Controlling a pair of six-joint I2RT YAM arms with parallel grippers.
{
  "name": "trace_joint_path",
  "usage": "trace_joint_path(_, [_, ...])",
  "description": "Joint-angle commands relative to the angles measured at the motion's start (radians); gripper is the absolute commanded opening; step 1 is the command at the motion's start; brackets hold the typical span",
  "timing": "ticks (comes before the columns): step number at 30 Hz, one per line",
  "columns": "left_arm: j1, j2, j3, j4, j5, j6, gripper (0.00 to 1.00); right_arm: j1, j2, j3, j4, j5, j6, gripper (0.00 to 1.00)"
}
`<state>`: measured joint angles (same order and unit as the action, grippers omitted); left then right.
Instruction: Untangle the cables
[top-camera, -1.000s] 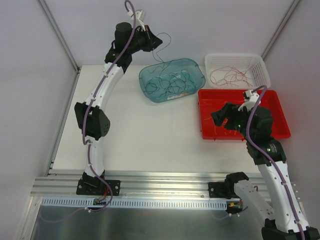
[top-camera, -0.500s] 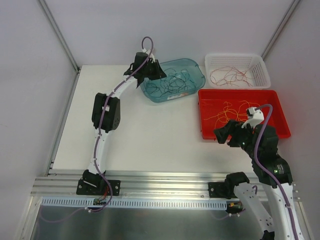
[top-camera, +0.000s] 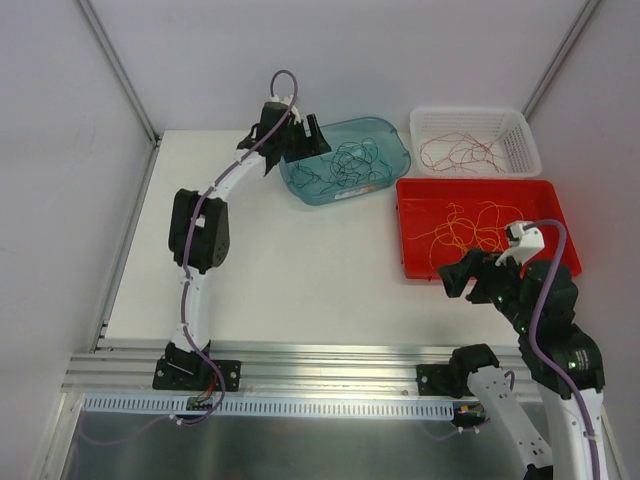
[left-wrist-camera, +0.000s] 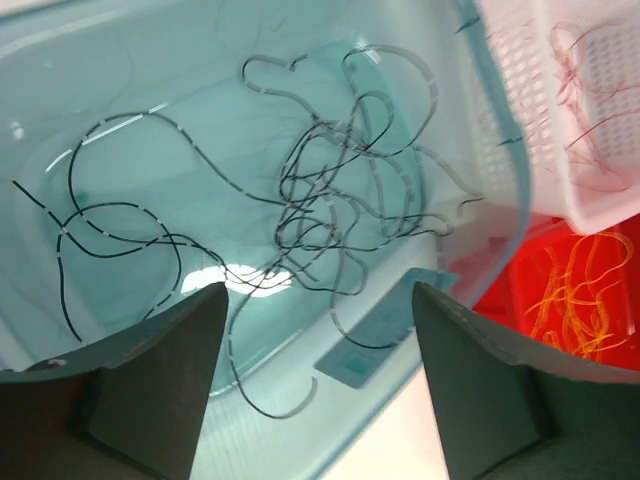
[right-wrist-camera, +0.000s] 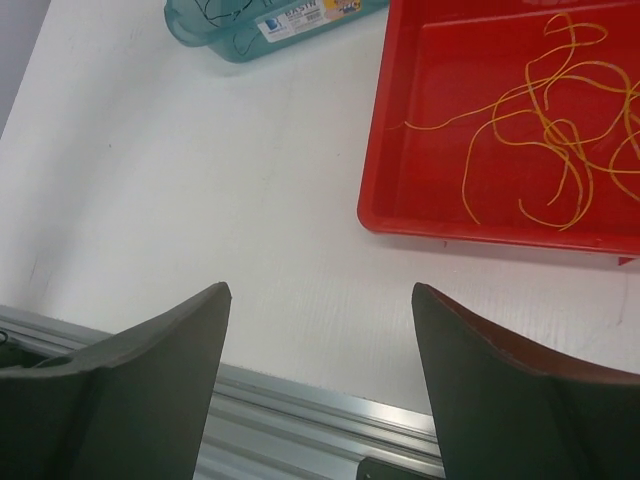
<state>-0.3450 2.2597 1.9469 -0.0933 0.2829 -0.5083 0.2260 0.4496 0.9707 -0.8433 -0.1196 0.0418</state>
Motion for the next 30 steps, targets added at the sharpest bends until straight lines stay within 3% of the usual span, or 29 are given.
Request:
trace_joint_path(1, [0.008, -0.19, -0.023, 0.015, -0.054, 0.017, 0.76, -0.001, -0.025, 0.098, -0.066, 0.066, -0.071, 0.78])
trace_joint_path(2, [0.008, -0.212, -0.035, 0.014, -0.057, 0.019, 0.84, 0.001, -0.031, 0.109, -0.089, 0.096, -0.079, 0.8])
trace_joint_path(5, [0.008, -0.328, -0.11, 0.0, -0.08, 0.025, 0.89, 0.001, -0.04, 0.163, -0.135, 0.193, -0.097, 0.89])
trace_joint_path(8, [0.008, -0.535, -0.28, -0.019, -0.129, 0.039, 0.98, 0.003, -0.058, 0.226, -0.18, 0.276, -0.123, 1.0])
trace_joint_path(13, [0.008, -0.845, -0.56, -0.065, -0.234, 0.102, 0.99, 0.001, -0.115, 0.289, -0.217, 0.376, -0.189, 0.97])
trace_joint_path(20, [0.006, -1.432, -0.942, -0.262, -0.447, 0.16, 0.99, 0.004, -0.239, 0.313, -0.238, 0.523, -0.233, 0.97])
trace_joint_path(21, [0.008, -1.554, -0.968, -0.29, -0.493, 0.156, 0.99, 0.001, -0.288, 0.297, -0.226, 0.541, -0.238, 0.97])
trace_joint_path(22, [0.008, -1.556, -0.988, -0.315, -0.511, 0.154, 0.99, 0.001, -0.288, 0.286, -0.217, 0.541, -0.24, 0.97])
trace_joint_path(26, [0.008, -1.871, -1.084, -0.442, -0.591, 0.163, 0.99, 0.003, -0.42, 0.24, -0.191, 0.568, -0.243, 0.97])
trace_joint_path(30, [0.008, -2.066, -1.131, -0.561, -0.642, 0.145, 0.99, 0.004, -0.485, 0.217, -0.218, 0.586, -0.237, 0.97])
